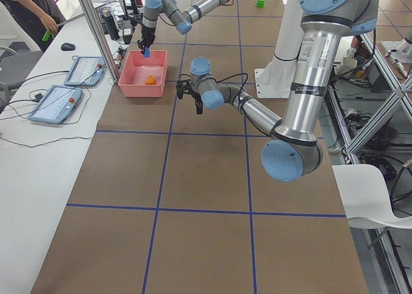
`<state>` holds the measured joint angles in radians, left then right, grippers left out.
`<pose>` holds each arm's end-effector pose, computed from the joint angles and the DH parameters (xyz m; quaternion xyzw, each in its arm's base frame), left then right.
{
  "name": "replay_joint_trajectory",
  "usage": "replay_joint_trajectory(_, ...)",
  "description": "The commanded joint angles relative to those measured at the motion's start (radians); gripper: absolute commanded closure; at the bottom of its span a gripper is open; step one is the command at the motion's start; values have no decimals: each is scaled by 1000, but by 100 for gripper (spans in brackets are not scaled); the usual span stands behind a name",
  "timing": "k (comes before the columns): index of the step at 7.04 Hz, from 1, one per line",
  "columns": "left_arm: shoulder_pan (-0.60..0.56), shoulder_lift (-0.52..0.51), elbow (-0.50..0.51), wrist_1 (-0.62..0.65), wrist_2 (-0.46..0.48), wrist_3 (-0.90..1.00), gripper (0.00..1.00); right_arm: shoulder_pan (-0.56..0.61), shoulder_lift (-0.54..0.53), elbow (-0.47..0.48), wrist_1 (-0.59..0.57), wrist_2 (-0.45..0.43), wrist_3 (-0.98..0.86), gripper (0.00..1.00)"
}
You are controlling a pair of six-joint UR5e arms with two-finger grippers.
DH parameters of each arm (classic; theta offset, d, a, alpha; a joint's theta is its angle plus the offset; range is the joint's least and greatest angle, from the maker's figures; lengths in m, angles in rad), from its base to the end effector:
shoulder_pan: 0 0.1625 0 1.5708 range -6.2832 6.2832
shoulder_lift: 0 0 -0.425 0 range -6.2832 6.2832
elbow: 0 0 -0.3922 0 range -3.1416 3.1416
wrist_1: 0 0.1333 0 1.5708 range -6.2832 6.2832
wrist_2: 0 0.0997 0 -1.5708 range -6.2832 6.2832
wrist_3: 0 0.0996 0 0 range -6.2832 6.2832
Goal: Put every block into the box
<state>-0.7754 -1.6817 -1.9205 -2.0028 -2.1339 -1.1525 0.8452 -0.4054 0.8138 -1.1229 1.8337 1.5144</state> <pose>0.3199 -0.4258 0.3858 0.0257 0.4838 -0.0359 0.8741 -0.5092 -0.7360 0.1621 0.0720 -0.4224 0.2963 0.8536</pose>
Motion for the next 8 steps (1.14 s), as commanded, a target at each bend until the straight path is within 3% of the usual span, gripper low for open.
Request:
replay_joint_trajectory(1,92,266,-119,-2,98,199,0,-53,33,-61,69,-54,46,92)
replay_joint_trajectory(2,201,369,-174,-5,194,203,0,-69,30,-59,71,-70,46,1)
replay_joint_trajectory(4,361,529,-247,-19,249,211,0,-42,34,-33,69,-53,32,0)
replay_joint_trajectory(5,446,581,-262,-42,250,224,0,-6,30,-7,66,20,-2,0)
replay_joint_trajectory(6,572,623,-267,-42,264,226,0,18,22,25,45,65,-9,0)
replay_joint_trajectory(8,715,683,-267,-42,269,189,0,46,-27,100,-6,97,-37,0)
